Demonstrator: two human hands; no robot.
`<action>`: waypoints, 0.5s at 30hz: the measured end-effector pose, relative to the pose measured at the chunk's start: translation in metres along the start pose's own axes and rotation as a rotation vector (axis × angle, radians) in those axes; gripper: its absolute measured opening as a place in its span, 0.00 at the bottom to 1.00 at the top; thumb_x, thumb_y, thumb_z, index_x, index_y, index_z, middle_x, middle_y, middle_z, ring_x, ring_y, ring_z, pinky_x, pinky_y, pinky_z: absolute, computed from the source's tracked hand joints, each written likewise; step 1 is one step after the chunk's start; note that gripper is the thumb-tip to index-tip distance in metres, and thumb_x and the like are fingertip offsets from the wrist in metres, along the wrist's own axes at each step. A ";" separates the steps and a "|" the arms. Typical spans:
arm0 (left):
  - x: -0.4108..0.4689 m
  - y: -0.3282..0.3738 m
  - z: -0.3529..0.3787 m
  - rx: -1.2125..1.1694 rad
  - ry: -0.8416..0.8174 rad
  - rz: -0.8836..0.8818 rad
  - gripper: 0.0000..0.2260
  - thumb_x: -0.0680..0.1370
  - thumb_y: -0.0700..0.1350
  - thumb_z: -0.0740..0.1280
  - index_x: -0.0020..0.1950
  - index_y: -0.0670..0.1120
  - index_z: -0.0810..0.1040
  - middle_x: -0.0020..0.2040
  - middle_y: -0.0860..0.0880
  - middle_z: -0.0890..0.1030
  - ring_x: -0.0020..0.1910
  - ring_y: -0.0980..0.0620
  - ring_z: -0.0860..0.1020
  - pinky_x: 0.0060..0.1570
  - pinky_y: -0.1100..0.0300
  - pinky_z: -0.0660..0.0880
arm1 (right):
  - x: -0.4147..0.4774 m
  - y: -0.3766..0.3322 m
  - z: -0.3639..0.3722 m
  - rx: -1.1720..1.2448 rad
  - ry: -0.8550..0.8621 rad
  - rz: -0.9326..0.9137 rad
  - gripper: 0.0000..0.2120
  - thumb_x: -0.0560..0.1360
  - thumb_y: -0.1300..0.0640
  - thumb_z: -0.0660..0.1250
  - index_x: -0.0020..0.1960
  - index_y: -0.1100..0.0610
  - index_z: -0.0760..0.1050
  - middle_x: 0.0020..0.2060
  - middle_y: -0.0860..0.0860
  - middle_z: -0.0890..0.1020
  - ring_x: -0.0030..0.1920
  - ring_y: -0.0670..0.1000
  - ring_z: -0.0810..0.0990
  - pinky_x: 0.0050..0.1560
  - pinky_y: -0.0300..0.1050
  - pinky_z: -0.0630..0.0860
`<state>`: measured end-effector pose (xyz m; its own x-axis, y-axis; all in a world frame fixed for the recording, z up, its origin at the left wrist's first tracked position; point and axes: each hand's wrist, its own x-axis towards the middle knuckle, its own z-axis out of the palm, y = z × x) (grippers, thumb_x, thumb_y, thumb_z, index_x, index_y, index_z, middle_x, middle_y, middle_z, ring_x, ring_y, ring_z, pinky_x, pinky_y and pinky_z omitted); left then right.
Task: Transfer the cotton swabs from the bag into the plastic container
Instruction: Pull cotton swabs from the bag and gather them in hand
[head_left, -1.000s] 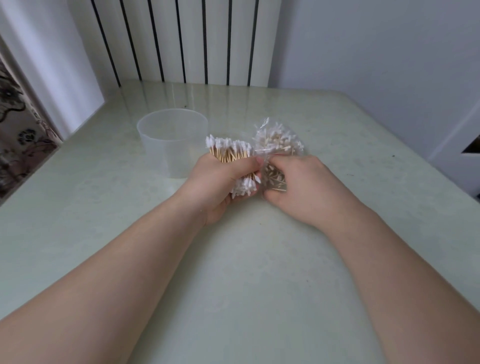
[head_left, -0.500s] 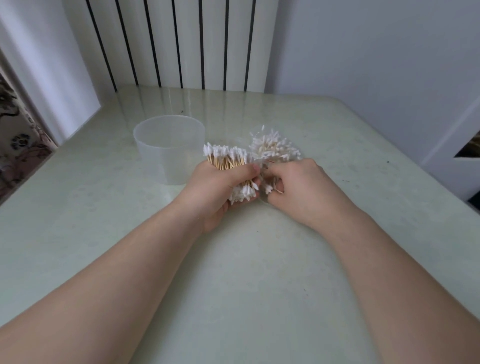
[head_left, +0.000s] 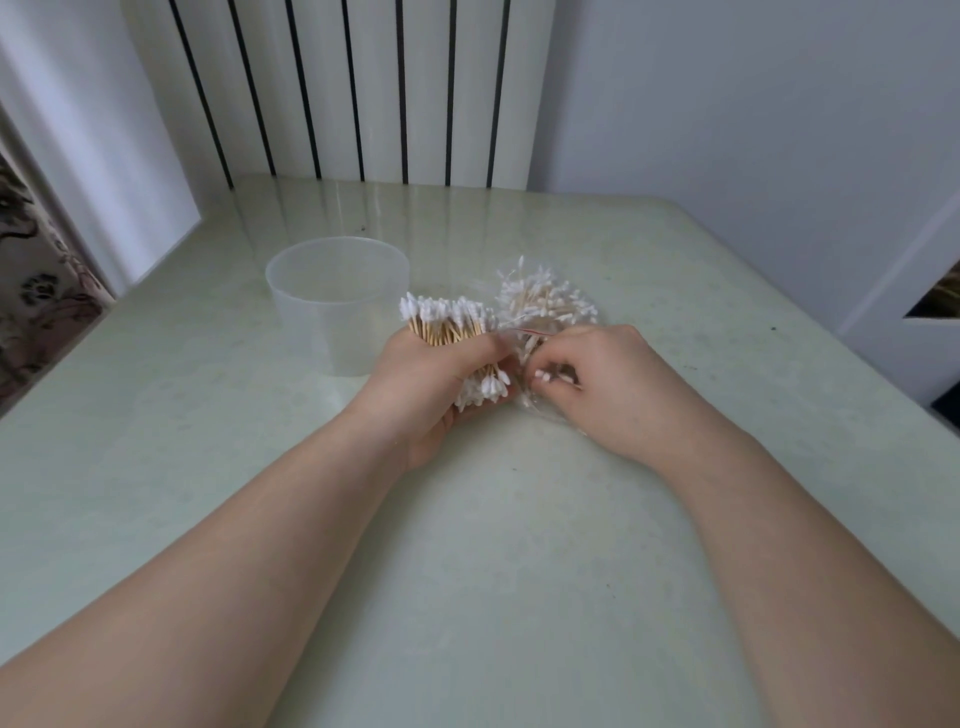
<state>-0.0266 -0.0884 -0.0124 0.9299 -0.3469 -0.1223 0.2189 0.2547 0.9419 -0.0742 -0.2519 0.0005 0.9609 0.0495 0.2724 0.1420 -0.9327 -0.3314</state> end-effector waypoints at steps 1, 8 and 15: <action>0.000 0.000 0.000 -0.003 -0.001 -0.001 0.06 0.75 0.33 0.72 0.49 0.41 0.83 0.46 0.41 0.87 0.44 0.46 0.86 0.47 0.50 0.84 | 0.000 -0.001 -0.001 0.048 0.050 0.034 0.06 0.76 0.58 0.71 0.48 0.49 0.85 0.37 0.42 0.80 0.40 0.45 0.79 0.44 0.37 0.72; 0.000 0.000 -0.002 -0.020 0.018 -0.003 0.08 0.75 0.33 0.72 0.54 0.38 0.83 0.50 0.40 0.87 0.46 0.45 0.86 0.48 0.49 0.84 | 0.001 -0.004 -0.009 0.513 0.237 0.304 0.07 0.72 0.62 0.73 0.43 0.51 0.85 0.28 0.46 0.83 0.29 0.44 0.81 0.38 0.33 0.74; 0.002 -0.001 -0.003 -0.039 0.053 0.033 0.09 0.75 0.32 0.72 0.55 0.35 0.82 0.50 0.37 0.86 0.46 0.44 0.86 0.49 0.49 0.83 | 0.002 -0.011 -0.016 1.010 0.318 0.403 0.06 0.74 0.70 0.70 0.43 0.61 0.82 0.28 0.53 0.81 0.31 0.51 0.78 0.34 0.41 0.76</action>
<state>-0.0239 -0.0865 -0.0145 0.9509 -0.2898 -0.1086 0.1981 0.3004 0.9330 -0.0772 -0.2475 0.0187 0.8964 -0.4169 0.1506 0.1014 -0.1379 -0.9852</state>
